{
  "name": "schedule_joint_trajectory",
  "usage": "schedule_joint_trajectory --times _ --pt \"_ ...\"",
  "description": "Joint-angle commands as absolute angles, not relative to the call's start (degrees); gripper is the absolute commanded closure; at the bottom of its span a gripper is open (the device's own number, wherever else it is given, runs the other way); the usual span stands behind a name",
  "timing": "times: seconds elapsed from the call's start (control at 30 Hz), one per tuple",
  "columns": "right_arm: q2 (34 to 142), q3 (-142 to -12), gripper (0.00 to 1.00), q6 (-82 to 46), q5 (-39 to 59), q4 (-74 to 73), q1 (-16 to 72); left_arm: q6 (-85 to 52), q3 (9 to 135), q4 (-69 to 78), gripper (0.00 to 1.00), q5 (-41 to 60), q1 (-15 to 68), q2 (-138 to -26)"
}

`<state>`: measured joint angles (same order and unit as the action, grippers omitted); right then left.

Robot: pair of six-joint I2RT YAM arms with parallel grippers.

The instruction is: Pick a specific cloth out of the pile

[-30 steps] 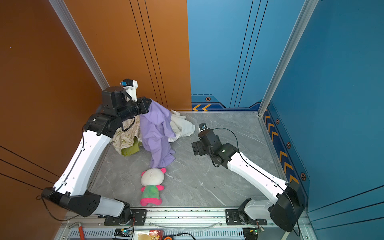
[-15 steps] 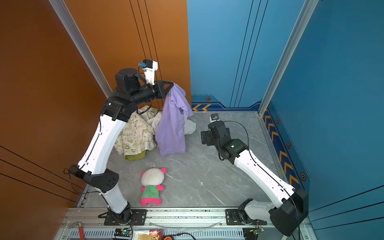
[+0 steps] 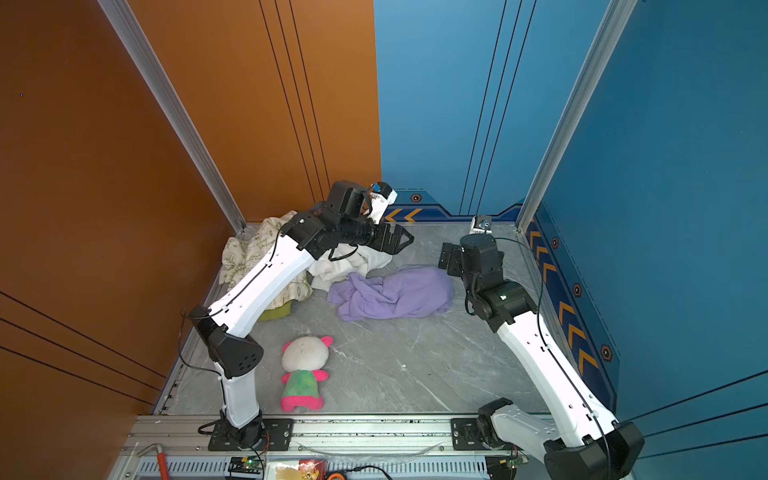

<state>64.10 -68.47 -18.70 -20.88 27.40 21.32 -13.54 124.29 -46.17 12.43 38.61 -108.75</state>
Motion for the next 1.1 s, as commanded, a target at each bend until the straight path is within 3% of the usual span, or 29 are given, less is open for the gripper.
schedule_joint_trajectory --times 0.0,0.3,0.7,0.97,1.07 --pt "65.7 -66.9 0.0 -22.1 -18.3 27.1 21.6 -10.2 120.5 -49.1 0.02 4.5 35.9 -102.0" --pt "78.5 -71.3 0.02 -18.2 -13.8 29.0 30.4 -18.3 100.8 -49.1 0.02 -0.2 29.9 -87.1" --pt "103.3 -87.3 0.08 -15.3 -6.5 29.4 38.9 -27.8 73.9 -50.6 0.02 -1.2 27.2 -63.0" --pt "115.4 -96.7 0.25 -17.8 -1.0 31.0 39.8 -24.6 72.5 -48.7 0.02 -6.0 26.9 -61.7" --pt "118.0 -98.3 0.36 -18.9 1.3 31.5 39.8 -24.9 72.5 -45.5 0.02 -7.1 26.7 -61.8"
